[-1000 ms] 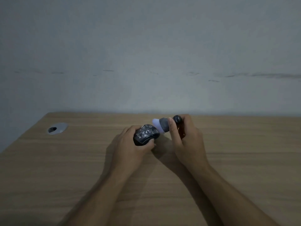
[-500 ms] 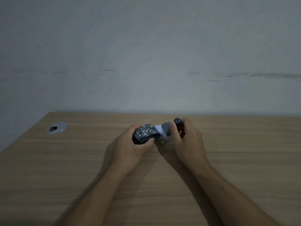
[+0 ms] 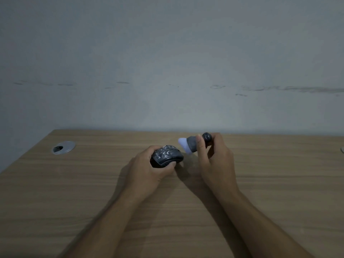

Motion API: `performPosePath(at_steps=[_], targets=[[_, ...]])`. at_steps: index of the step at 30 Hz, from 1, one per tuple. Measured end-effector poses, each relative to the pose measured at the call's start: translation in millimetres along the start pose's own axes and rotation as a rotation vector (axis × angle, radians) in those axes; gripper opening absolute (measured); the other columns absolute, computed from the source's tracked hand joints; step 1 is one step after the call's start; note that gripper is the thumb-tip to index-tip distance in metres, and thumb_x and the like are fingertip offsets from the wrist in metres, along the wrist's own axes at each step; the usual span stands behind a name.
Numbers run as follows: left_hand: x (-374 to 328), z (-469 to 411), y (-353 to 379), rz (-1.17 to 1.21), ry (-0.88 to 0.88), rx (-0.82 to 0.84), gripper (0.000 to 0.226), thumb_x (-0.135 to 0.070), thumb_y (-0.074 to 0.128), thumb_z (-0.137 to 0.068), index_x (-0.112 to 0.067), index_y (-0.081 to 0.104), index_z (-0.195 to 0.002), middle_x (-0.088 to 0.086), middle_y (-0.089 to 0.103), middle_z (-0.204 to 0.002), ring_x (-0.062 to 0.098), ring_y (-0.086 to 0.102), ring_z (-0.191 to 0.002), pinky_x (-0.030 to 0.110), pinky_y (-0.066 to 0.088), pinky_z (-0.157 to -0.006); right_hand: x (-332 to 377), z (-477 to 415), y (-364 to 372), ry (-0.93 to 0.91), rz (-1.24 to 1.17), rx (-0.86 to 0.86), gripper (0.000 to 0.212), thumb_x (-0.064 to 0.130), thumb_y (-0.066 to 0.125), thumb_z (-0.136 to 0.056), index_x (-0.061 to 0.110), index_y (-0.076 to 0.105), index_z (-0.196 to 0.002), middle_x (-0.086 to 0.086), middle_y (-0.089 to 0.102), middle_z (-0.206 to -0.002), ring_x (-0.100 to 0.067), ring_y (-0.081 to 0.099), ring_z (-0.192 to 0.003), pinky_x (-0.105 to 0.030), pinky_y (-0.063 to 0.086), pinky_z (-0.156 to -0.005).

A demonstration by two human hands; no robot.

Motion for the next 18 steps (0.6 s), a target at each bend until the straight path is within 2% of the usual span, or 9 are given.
performPosePath(at_steps=[2,4,6,8,12,14,18], targets=[[0,-1,1,0.014,0.009,0.011,0.042,-0.034,0.093,-0.079,-0.032,0.077,-0.117,-0.017,0.08,-0.099,-0.016,0.065,-0.095,-0.001,0.043,-0.069,6,2,-3,-0.03,-0.053,0.007,0.018,0.039,0.061,-0.111,0.026,0.057,-0.1,0.012,0.055,-0.067,-0.006,0.056,-0.061,-0.013,0.037,-0.058],[1,0,1,0.01,0.016,0.025,0.042,-0.032,0.094,-0.079,-0.033,0.076,-0.116,-0.016,0.08,-0.1,-0.011,0.067,-0.095,0.0,0.044,-0.069,6,5,4,-0.057,-0.017,0.085,0.018,0.039,0.06,-0.111,0.025,0.057,-0.101,0.012,0.056,-0.069,-0.006,0.055,-0.061,-0.016,0.037,-0.058],[1,1,1,0.002,0.027,0.039,0.043,-0.031,0.094,-0.079,-0.033,0.075,-0.117,-0.014,0.078,-0.104,-0.007,0.068,-0.094,0.0,0.043,-0.069,-5,6,12,-0.023,0.06,0.147,0.02,0.04,0.06,-0.111,0.024,0.056,-0.099,0.01,0.058,-0.073,-0.005,0.056,-0.065,-0.026,0.038,-0.06],[1,1,1,0.024,0.024,0.041,0.045,-0.03,0.094,-0.079,-0.033,0.074,-0.12,-0.015,0.078,-0.106,-0.008,0.068,-0.097,-0.001,0.043,-0.071,-14,3,13,0.022,0.106,0.122,0.02,0.04,0.061,-0.111,0.026,0.055,-0.098,0.011,0.057,-0.075,-0.007,0.055,-0.067,-0.029,0.033,-0.063],[-1,3,2,0.081,0.013,0.044,0.044,-0.026,0.095,-0.081,-0.03,0.075,-0.121,-0.015,0.079,-0.104,-0.017,0.065,-0.096,-0.003,0.043,-0.069,-3,1,-1,-0.012,0.025,0.025,0.018,0.041,0.057,-0.111,0.026,0.055,-0.102,0.014,0.059,-0.077,-0.002,0.057,-0.069,-0.017,0.038,-0.061],[-1,3,1,0.084,0.011,0.051,0.044,-0.025,0.094,-0.082,-0.031,0.075,-0.121,-0.016,0.078,-0.102,-0.017,0.065,-0.093,-0.002,0.044,-0.067,5,5,1,-0.071,0.015,0.046,0.018,0.041,0.058,-0.111,0.024,0.058,-0.105,0.013,0.058,-0.077,-0.004,0.055,-0.067,-0.015,0.039,-0.061],[0,2,1,0.048,0.02,0.047,0.043,-0.028,0.094,-0.081,-0.031,0.075,-0.12,-0.015,0.078,-0.103,-0.017,0.062,-0.1,-0.002,0.044,-0.069,-6,8,13,-0.054,0.11,0.129,0.022,0.041,0.06,-0.109,0.019,0.064,-0.112,0.003,0.066,-0.099,-0.016,0.06,-0.083,-0.029,0.042,-0.071]])
Point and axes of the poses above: each hand's wrist, its own z-axis away from the middle knuckle, its own y-axis out of the palm, x = y × z, the point moved 3 cm from there along -z, towards the middle knuckle
